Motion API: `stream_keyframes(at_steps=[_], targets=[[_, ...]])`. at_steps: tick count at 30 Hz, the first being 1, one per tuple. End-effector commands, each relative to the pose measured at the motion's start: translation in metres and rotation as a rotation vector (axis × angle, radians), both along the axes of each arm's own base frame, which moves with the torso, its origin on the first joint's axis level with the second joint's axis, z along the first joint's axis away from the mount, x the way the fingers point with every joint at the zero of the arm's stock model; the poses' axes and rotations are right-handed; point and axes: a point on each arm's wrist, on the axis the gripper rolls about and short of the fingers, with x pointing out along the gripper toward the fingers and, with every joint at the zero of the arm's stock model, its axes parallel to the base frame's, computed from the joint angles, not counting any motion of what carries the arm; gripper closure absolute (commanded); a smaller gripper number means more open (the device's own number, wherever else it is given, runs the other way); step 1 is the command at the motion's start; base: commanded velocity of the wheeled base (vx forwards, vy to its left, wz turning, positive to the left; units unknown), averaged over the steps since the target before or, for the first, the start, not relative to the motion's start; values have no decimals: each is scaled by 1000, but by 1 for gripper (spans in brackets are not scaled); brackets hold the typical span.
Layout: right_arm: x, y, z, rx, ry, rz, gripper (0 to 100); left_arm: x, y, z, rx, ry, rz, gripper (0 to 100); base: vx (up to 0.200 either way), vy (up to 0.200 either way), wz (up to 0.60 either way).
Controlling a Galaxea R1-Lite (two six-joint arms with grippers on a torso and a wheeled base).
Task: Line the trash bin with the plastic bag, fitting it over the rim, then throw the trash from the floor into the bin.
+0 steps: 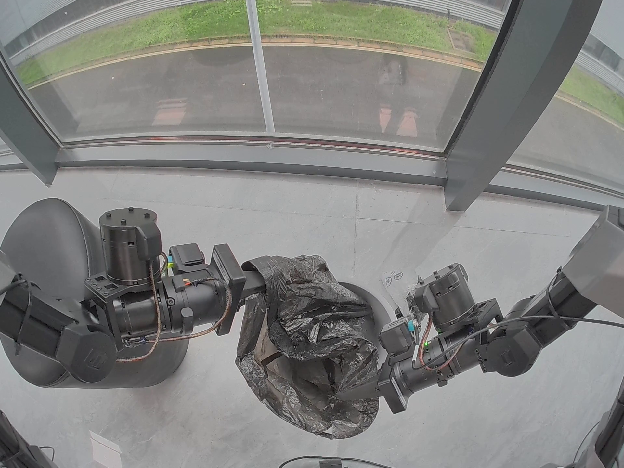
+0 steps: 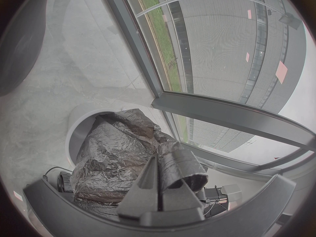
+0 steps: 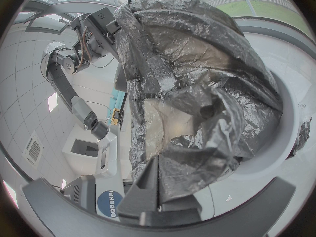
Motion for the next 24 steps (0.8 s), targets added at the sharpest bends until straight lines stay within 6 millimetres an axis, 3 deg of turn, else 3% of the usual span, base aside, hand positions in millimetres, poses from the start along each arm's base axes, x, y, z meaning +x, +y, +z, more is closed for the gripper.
stream_keyframes(at_steps=[1, 12, 24], targets=[[10, -2, -24, -19, 27, -24, 100, 12, -6, -13, 17, 29, 0, 100, 0, 0, 0], [30, -5, -41, -32, -42, -116, 100, 22, -10, -17, 34, 10, -1, 100, 0, 0, 0], [47, -2, -42, 23, -87, -234, 100, 33, -16, -11, 28, -39, -8, 100, 0, 0, 0]])
